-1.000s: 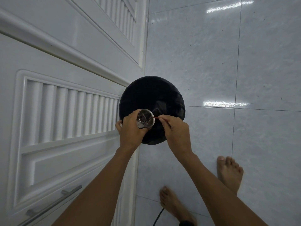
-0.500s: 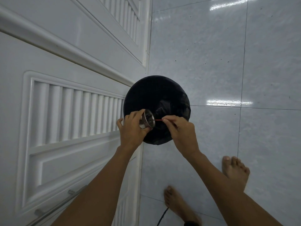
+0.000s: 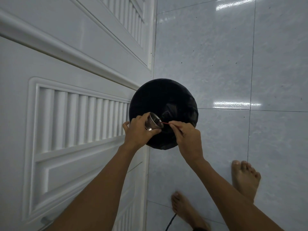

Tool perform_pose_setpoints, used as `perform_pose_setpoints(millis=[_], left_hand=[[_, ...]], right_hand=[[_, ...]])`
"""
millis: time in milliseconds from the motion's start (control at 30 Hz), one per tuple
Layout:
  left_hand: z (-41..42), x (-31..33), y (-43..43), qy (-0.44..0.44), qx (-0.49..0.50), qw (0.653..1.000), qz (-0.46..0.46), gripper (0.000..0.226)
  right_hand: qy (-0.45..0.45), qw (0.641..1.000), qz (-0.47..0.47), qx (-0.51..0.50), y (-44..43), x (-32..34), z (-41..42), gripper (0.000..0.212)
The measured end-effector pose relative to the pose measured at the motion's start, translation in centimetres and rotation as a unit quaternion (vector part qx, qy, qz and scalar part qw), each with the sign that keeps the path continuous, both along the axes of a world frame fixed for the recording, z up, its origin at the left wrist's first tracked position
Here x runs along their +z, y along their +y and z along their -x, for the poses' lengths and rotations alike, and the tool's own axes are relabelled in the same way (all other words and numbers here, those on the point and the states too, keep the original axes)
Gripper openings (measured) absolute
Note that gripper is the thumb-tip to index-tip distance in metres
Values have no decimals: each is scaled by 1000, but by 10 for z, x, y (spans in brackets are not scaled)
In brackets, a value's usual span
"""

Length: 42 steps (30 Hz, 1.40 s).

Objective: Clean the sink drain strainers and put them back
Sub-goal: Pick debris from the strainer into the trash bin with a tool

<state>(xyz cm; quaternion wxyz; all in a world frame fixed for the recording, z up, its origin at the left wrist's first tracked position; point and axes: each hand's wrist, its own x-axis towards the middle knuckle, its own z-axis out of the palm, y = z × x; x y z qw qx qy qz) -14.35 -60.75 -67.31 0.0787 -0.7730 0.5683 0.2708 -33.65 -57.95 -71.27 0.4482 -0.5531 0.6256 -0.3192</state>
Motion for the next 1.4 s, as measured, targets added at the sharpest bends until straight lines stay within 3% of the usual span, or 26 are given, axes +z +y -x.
perform_pose_setpoints(millis=[67,233,333,433,500,600,833,1000,1133,1233,1400], left_hand=[[-3,1,-3,-7,-3,1000,-14,76],[-3,3,-3,2,-14,999,-35,75],[-1,6,-2,-4,-7,998,-55,74],[-2,9,-2,-10,8,996,-84,73],[-1,11,-1,-11,-5,996,-90,73],[3,12,1,-20,-8,996,-89,72],[14,15,3,-2,98,991,-86,71],[27,21,16,47,148,988,-11,72],[38,29,27,94,155,981,66,87],[46,43,31,116,171,972,112,78],[67,91,30,124,197,960,152,80]], right_hand=[[-11,999,11,-33,1,3,-2,20],[-16,999,2,34,2,6,-12,21],[-15,999,-10,-50,6,7,-10,21],[-49,998,-5,-30,13,12,-11,22],[-37,999,-17,4,18,15,-13,21],[1,999,-25,-34,16,14,-10,19],[1,998,-25,-57,10,24,-8,20],[30,998,-42,-44,13,29,-7,22],[36,998,-37,-42,12,39,-2,23],[41,998,-19,-31,10,55,6,22],[71,997,-9,-20,0,103,20,24]])
